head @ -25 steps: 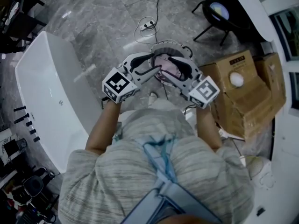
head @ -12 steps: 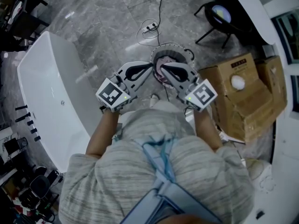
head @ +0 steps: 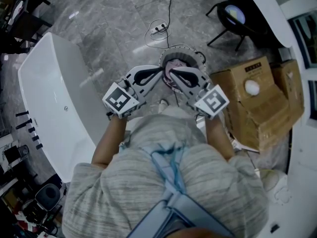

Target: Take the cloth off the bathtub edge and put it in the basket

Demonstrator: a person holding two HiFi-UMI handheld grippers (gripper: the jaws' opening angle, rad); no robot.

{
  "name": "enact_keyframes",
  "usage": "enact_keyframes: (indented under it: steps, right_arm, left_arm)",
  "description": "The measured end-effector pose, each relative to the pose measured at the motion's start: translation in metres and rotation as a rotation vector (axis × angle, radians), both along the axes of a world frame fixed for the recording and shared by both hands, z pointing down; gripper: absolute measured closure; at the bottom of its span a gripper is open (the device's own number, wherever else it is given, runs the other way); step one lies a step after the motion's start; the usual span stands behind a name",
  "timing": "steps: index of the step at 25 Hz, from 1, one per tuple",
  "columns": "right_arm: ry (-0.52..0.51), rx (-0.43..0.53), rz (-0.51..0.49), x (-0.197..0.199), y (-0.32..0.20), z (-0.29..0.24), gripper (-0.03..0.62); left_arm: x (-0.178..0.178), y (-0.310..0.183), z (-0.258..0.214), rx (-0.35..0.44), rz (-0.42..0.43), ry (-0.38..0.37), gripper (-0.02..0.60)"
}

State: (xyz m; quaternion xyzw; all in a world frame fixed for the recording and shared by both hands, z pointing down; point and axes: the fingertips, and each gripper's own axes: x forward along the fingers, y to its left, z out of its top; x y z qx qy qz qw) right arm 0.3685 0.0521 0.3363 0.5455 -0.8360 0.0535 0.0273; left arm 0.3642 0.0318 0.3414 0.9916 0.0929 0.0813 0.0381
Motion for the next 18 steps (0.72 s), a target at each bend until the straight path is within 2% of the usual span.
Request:
enact_keyframes:
  steps: [5,12,18]
  right_arm:
    - [-0.006,-0.004,-0.005,-0.001,0.0,0.0004,0.591]
    - [-0.003,-0.001,-0.013,-0.0018,0.001,0.0016,0.591]
    - [-0.004,-0.002,-0.018,-0.0007,0.0002,0.0053,0.591]
  left_arm:
    - [0.0008,0.0046,-0.0036,-0.021,0.018,0.037,0.578]
    - [-0.0013,0.0053,0.0018,-0.015,0.017,-0.011,0.578]
    - [0.001,0.008,0.0057,-0.023,0.039,0.022,0.577]
